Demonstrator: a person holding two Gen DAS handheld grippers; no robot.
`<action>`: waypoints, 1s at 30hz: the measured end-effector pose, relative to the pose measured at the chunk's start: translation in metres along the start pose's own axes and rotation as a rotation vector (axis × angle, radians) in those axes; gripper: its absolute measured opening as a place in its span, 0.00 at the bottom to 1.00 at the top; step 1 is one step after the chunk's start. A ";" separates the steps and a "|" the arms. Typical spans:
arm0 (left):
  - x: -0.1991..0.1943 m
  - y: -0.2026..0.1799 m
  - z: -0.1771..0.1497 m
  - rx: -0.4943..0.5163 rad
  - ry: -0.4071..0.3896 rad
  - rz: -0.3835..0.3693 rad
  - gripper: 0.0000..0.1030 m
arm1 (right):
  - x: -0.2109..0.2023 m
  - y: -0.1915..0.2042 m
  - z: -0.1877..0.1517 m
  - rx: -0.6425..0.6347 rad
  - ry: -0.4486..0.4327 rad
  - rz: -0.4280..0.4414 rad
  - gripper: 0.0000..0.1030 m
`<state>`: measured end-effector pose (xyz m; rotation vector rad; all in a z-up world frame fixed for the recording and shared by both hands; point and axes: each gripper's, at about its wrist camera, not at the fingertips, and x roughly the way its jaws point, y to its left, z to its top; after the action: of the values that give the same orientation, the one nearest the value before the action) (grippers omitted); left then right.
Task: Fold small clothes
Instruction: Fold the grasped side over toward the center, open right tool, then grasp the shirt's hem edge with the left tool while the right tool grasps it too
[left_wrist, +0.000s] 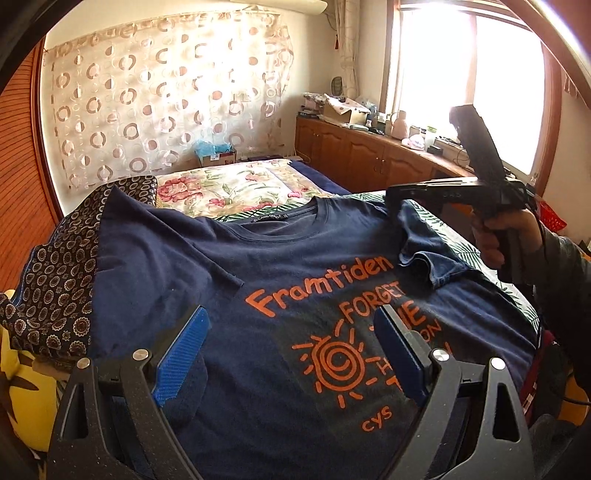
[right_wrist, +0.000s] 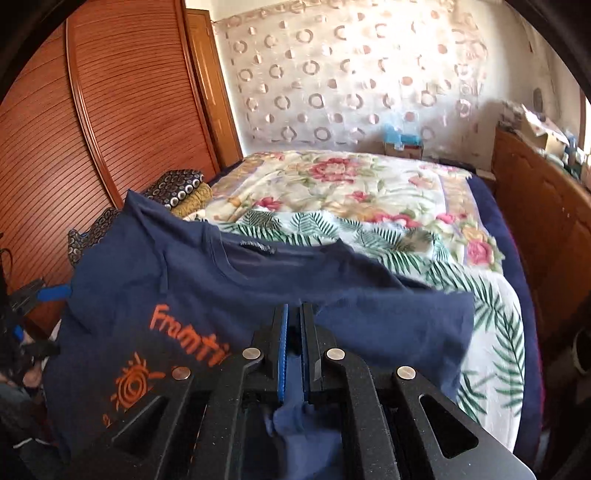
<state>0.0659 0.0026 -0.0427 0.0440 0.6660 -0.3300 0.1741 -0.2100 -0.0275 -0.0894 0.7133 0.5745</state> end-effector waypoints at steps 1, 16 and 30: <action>-0.001 0.001 0.000 -0.001 0.000 0.003 0.89 | 0.001 -0.002 -0.001 -0.003 -0.004 0.006 0.19; 0.001 0.049 0.010 -0.062 -0.017 0.119 0.89 | 0.007 -0.031 -0.040 0.008 0.090 -0.182 0.44; 0.009 0.091 0.040 -0.051 -0.005 0.193 0.89 | 0.044 -0.084 -0.018 0.121 0.141 -0.246 0.44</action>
<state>0.1250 0.0805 -0.0224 0.0584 0.6595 -0.1278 0.2345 -0.2650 -0.0791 -0.1037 0.8580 0.2907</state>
